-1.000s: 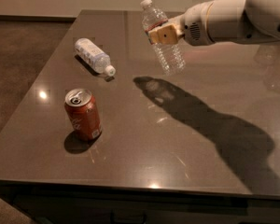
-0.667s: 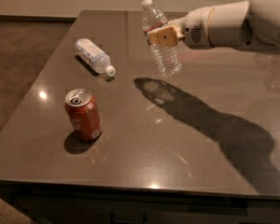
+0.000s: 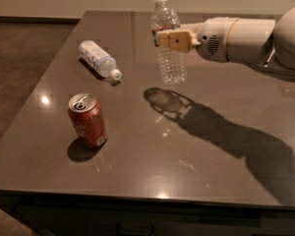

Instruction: Place water bottle upright

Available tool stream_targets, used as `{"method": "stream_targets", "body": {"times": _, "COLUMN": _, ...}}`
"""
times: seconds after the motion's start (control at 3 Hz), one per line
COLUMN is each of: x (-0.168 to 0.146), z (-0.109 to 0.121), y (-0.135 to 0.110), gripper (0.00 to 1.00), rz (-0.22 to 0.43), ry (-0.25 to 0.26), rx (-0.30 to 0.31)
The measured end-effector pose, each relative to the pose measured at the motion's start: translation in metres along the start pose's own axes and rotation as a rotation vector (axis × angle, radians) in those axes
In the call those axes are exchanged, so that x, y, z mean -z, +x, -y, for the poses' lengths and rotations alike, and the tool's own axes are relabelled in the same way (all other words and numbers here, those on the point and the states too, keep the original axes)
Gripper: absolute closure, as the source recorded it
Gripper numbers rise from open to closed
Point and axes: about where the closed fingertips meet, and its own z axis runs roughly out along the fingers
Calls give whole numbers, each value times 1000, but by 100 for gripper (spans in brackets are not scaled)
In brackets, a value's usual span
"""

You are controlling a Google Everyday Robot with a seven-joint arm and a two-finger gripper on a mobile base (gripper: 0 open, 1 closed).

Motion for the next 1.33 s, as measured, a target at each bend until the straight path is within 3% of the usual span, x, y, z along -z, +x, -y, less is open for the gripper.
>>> {"method": "stream_targets", "body": {"times": 0.67, "x": 4, "z": -10, "y": 5, "gripper": 100, "rz": 161, "ry": -23, "rx": -8}}
{"method": "stream_targets", "body": {"times": 1.33, "x": 8, "z": -12, "y": 15, "gripper": 100, "rz": 228, "ry": -36, "rx": 27}}
